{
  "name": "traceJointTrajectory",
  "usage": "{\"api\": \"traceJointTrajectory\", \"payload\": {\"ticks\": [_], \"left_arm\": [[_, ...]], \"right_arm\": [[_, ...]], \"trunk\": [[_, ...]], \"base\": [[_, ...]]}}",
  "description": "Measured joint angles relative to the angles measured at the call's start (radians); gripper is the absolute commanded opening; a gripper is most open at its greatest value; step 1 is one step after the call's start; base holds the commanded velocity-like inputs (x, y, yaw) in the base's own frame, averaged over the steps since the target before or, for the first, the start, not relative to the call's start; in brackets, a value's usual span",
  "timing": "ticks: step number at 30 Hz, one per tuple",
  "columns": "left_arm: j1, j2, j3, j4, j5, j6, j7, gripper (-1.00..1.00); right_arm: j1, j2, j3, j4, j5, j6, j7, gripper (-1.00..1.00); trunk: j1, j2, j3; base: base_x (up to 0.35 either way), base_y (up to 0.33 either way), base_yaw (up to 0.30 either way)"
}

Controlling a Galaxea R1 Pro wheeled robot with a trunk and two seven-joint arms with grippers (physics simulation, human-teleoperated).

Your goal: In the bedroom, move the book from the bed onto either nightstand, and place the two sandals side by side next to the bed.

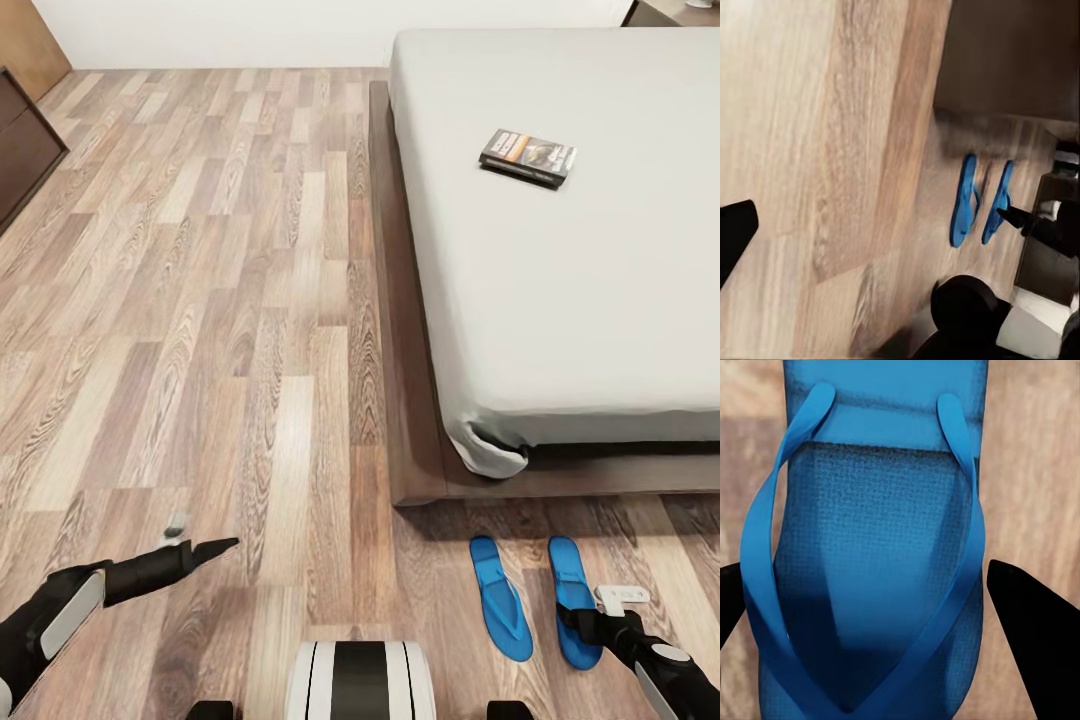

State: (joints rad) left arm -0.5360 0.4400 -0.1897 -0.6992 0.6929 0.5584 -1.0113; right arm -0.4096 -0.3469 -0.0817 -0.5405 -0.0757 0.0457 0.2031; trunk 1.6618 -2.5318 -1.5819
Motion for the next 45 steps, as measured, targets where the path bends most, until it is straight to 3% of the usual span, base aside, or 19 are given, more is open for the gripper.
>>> {"api": "traceJointTrajectory", "payload": {"ticks": [5, 15, 22, 45], "left_arm": [[-0.002, -0.002, 0.026, -0.042, -0.002, 0.022, -0.026, 1.0], [-0.002, -0.005, 0.024, -0.042, -0.004, 0.022, -0.025, 1.0], [-0.001, -0.017, 0.025, -0.041, -0.003, 0.023, -0.025, 1.0], [0.0, -0.019, 0.025, -0.038, -0.002, 0.018, -0.023, 1.0]], "right_arm": [[0.0, 0.0, -0.001, 0.0, 0.0, 0.0, 0.0, -1.0], [0.0, 0.0, 0.0, 0.0, 0.0, 0.0, 0.0, -1.0], [0.0, 0.0, 0.0, -0.001, 0.0, 0.0, 0.0, -1.0], [0.0, 0.0, 0.0, -0.001, 0.0, 0.0, 0.0, -1.0]], "trunk": [[0.0, 0.0, 0.0], [0.005, -0.002, -0.039], [0.005, -0.002, -0.039], [0.005, -0.002, -0.039]], "base": [[0.0, 0.0, 0.0], [0.0, 0.0, 0.0], [0.0, 0.0, 0.0], [0.054, 0.067, 0.0]]}}
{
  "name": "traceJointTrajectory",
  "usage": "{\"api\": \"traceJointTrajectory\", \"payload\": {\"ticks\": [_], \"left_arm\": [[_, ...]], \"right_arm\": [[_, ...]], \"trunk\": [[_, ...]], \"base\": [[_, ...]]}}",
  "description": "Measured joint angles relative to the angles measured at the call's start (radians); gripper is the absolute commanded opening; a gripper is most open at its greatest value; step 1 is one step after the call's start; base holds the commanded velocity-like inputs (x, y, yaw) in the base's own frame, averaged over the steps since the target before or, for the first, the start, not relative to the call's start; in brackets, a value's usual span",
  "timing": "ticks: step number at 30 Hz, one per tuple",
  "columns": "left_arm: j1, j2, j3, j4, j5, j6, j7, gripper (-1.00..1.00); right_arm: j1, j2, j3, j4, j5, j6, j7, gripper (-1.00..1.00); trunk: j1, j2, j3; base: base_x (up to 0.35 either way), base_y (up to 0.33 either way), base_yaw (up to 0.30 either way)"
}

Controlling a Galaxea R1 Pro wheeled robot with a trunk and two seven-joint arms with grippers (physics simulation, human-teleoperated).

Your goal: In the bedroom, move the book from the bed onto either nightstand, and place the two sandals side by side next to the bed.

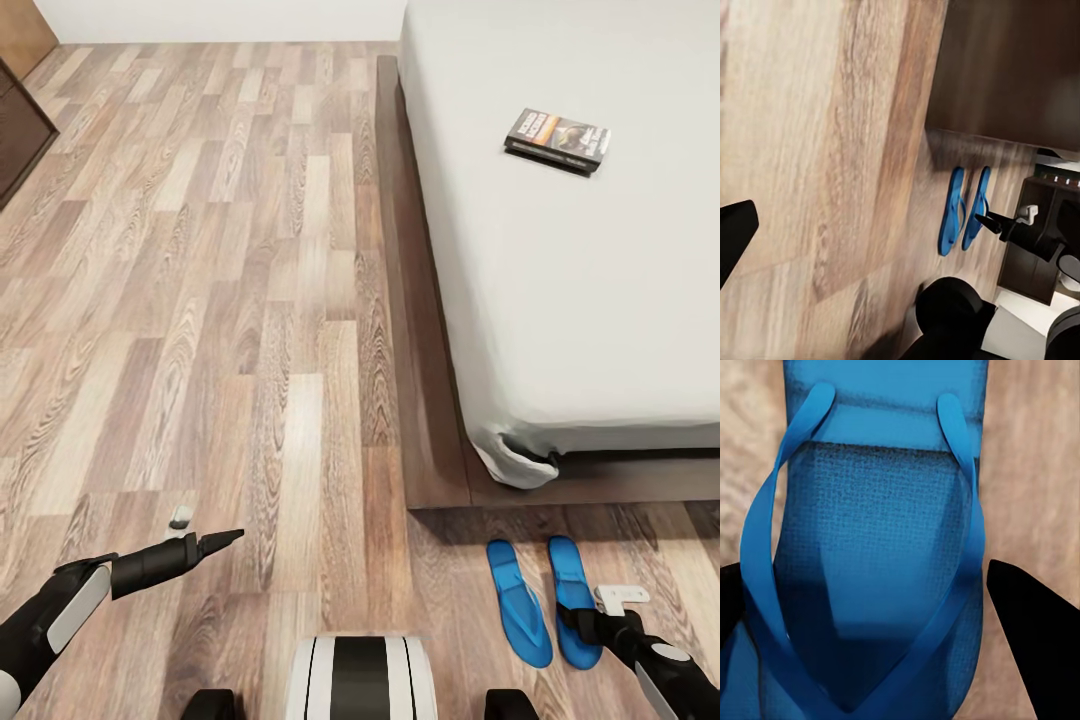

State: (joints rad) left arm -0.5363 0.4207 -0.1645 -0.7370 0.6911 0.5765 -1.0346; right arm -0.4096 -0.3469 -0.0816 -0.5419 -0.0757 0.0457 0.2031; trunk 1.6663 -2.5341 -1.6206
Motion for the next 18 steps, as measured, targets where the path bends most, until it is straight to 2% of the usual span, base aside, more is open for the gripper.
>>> {"api": "traceJointTrajectory", "payload": {"ticks": [10, 18], "left_arm": [[0.0, 0.0, 0.0, 0.0, -0.001, -0.003, 0.001, 1.0], [0.0, 0.0, 0.0, 0.0, -0.001, -0.003, 0.008, 1.0]], "right_arm": [[0.0, 0.0, -0.001, 0.0, 0.0, 0.0, 0.0, -1.0], [0.0, 0.0, -0.001, 0.0, 0.0, 0.0, 0.0, -1.0]], "trunk": [[0.0, 0.0, 0.0], [0.004, -0.002, -0.031]], "base": [[0.0, 0.005, 0.0], [0.0, 0.0, 0.0]]}}
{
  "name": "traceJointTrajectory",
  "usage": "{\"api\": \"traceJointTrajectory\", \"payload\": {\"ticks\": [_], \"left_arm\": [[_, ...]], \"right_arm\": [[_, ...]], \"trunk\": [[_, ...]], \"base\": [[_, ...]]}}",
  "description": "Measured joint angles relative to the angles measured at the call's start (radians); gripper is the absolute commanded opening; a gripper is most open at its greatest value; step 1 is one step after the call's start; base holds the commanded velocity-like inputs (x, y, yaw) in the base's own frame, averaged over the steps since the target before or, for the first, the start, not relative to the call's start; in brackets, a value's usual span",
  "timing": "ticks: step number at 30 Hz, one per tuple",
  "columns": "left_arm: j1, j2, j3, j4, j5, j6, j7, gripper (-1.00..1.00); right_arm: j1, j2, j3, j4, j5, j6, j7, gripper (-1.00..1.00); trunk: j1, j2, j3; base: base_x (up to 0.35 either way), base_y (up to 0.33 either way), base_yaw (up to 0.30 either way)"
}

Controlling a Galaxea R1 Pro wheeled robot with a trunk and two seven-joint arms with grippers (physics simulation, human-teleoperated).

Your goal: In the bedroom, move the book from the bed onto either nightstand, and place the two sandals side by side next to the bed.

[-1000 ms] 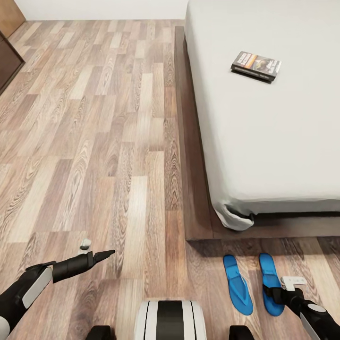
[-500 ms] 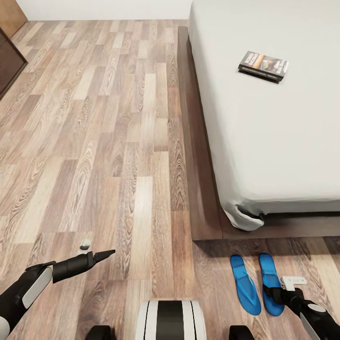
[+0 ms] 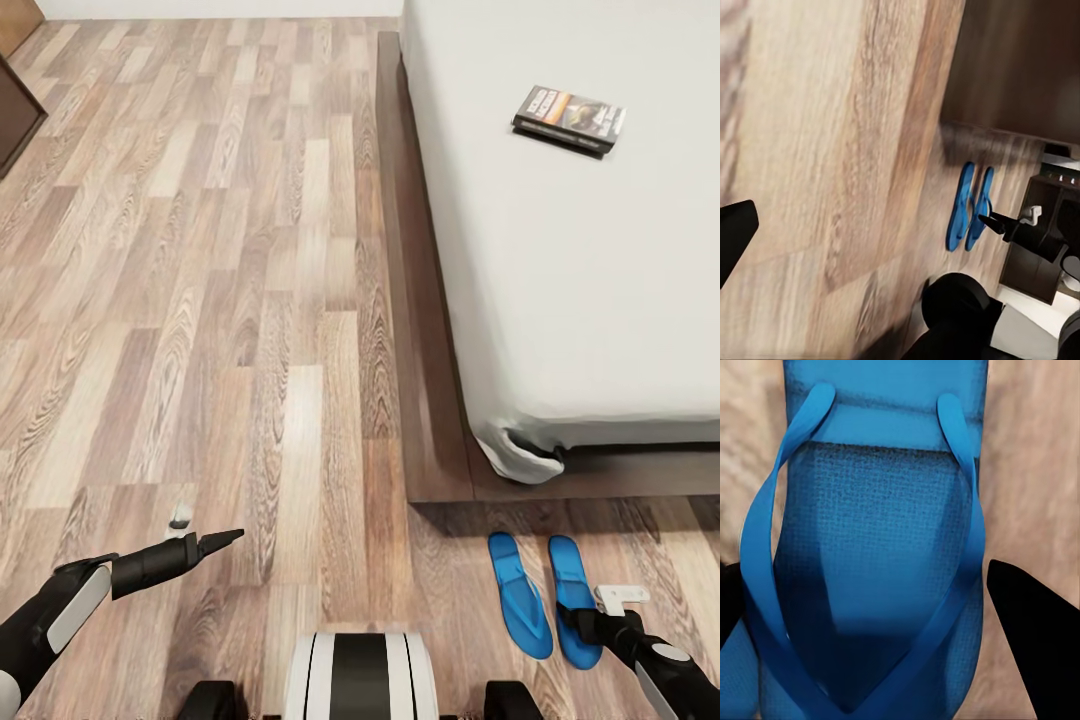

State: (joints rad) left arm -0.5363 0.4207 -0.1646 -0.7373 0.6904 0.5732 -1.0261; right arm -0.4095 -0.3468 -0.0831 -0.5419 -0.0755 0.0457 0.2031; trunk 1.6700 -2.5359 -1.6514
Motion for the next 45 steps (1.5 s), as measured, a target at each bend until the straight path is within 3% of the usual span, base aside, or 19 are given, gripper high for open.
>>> {"api": "traceJointTrajectory", "payload": {"ticks": [2, 32, 37, 45], "left_arm": [[0.0, 0.0, 0.0, 0.0, 0.0, 0.0, 0.0, 1.0], [0.0, 0.0, 0.001, 0.0, 0.001, 0.0, 0.001, 1.0], [0.0, 0.0, 0.001, 0.0, 0.0, 0.0, 0.001, 1.0], [0.0, 0.0, 0.002, 0.0, 0.0, 0.0, 0.001, 1.0]], "right_arm": [[0.0, 0.0, 0.0, 0.0, 0.0, 0.0, 0.0, -1.0], [0.0, 0.0, -0.001, -0.003, 0.0, 0.0, 0.0, -1.0], [0.0, 0.0, -0.002, -0.004, 0.0, 0.0, 0.0, -1.0], [0.0, 0.0, -0.002, -0.005, 0.0, 0.0, 0.0, -1.0]], "trunk": [[0.001, 0.0, -0.008], [0.001, 0.0, -0.008], [0.003, -0.002, -0.027], [0.003, -0.002, -0.027]], "base": [[0.0, 0.0, 0.0], [0.011, -0.015, 0.0], [0.0, 0.0, 0.0], [0.0, 0.0, 0.0]]}}
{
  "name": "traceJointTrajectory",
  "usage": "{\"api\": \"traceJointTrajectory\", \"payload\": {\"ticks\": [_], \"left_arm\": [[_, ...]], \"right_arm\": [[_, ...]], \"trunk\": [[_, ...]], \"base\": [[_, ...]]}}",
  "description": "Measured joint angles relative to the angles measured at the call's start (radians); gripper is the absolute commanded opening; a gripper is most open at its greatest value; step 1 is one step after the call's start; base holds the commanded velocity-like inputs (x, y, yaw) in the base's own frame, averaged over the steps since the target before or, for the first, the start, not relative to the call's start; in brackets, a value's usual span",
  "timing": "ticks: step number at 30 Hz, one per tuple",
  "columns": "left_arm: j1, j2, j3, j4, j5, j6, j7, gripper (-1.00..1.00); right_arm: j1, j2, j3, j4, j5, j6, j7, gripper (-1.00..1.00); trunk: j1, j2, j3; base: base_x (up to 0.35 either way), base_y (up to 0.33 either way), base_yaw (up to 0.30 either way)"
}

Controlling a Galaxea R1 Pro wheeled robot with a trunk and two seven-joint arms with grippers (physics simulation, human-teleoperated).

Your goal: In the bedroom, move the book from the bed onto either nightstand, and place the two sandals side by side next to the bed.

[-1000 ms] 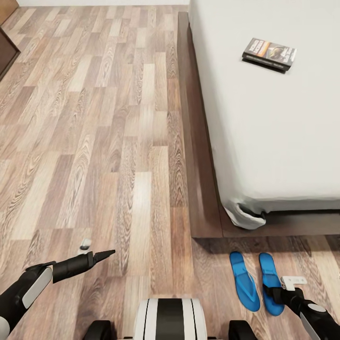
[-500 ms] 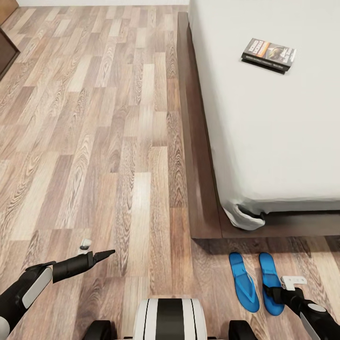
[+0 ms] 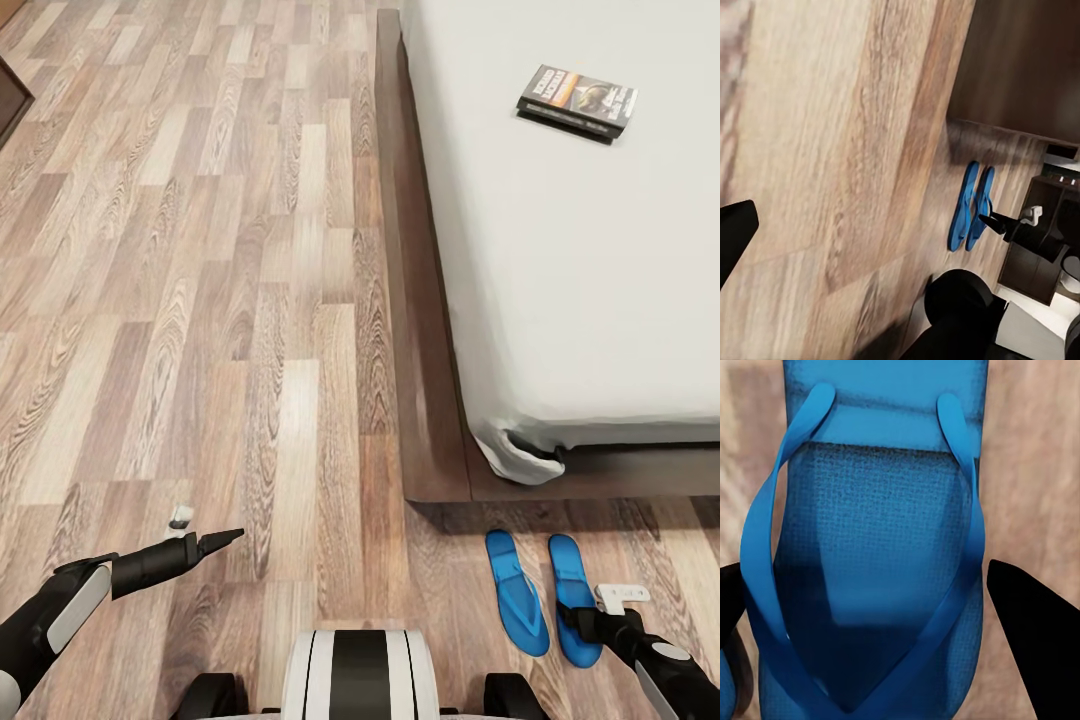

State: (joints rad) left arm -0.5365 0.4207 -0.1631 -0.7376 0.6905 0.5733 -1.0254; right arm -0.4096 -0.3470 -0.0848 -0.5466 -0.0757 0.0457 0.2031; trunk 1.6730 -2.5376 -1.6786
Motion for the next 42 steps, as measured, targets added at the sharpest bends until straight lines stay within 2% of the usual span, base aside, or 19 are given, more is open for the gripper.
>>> {"api": "traceJointTrajectory", "payload": {"ticks": [22, 26, 42], "left_arm": [[0.0, 0.0, 0.0, 0.0, 0.0, 0.0, 0.0, 1.0], [0.0, 0.0, 0.0, 0.0, 0.0, 0.0, 0.0, 1.0], [0.0, 0.0, 0.0, 0.0, 0.0, 0.0, 0.0, 1.0]], "right_arm": [[0.0, 0.0, 0.0, -0.003, -0.001, 0.0, 0.002, -1.0], [0.0, 0.0, 0.0, -0.003, 0.0, 0.0, 0.002, -1.0], [0.0, 0.0, 0.0, -0.003, -0.001, 0.0, 0.002, -1.0]], "trunk": [[0.0, 0.0, 0.0], [0.002, -0.001, -0.015], [0.002, -0.001, -0.015]], "base": [[0.0, -0.015, 0.0], [0.0, 0.0, 0.0], [0.0, 0.0, 0.0]]}}
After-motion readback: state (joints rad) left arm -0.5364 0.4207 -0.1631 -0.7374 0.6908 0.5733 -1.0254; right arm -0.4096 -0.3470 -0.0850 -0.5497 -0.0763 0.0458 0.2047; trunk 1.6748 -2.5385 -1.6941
